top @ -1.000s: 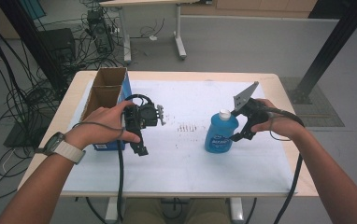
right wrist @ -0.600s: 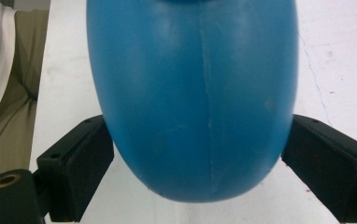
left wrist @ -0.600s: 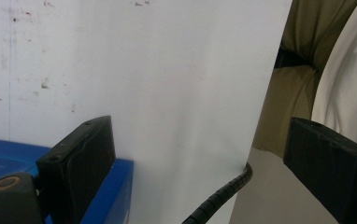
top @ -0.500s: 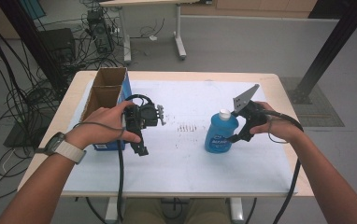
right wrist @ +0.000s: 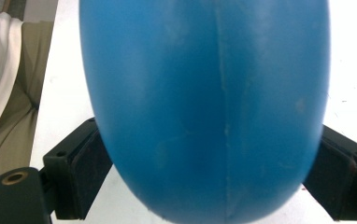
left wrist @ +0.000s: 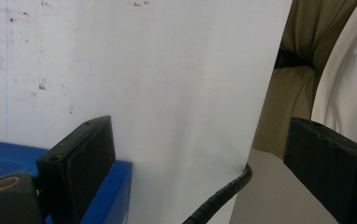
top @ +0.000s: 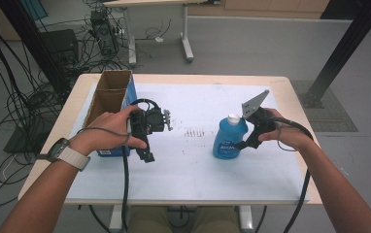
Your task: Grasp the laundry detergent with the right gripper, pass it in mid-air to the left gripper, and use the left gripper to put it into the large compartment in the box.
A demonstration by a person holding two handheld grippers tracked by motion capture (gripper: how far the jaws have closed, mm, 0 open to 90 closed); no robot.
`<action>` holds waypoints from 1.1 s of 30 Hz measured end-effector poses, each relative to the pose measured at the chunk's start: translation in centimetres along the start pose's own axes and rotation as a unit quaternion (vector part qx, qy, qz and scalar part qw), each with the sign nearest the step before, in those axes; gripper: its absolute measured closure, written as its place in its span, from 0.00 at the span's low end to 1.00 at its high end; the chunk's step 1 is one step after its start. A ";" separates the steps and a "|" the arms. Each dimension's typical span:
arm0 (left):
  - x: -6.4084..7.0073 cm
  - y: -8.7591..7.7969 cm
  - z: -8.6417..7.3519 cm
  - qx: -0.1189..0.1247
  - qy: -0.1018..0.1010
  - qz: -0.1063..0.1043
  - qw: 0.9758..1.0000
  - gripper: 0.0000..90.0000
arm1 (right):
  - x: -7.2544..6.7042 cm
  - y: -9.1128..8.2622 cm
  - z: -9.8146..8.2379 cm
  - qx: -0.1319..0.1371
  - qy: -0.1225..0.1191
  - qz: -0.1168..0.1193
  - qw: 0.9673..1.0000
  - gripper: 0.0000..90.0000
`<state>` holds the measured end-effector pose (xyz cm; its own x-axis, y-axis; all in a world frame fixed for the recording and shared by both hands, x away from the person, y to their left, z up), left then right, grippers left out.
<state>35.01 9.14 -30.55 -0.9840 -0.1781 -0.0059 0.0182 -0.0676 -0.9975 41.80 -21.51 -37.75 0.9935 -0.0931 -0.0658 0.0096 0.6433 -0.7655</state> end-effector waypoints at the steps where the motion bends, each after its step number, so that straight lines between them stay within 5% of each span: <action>1: 0.0 0.0 0.0 0.000 0.000 0.000 1.000 0.11 | 0.0 0.0 0.0 0.002 0.000 0.001 1.000 0.13; 33: -0.1 0.3 0.0 0.000 -0.003 -0.001 1.000 0.11 | 0.2 1.0 -0.6 0.048 -0.004 0.009 0.999 0.21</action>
<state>35.08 9.12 -30.83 -0.9828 -0.1846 -0.0035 0.0165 -0.0689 -0.9975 41.90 -21.30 -38.89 0.9945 -0.0752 -0.0729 0.0029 0.7151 -0.6990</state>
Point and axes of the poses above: each handheld gripper's, and its own axes: y roughly forward along the jaws, z roughly out of its top, x roughly to its right, the point moved 4 cm from there along y, roughly forward along the jaws, and after that the axes turned 1 degree about z, right-handed, at the moved point
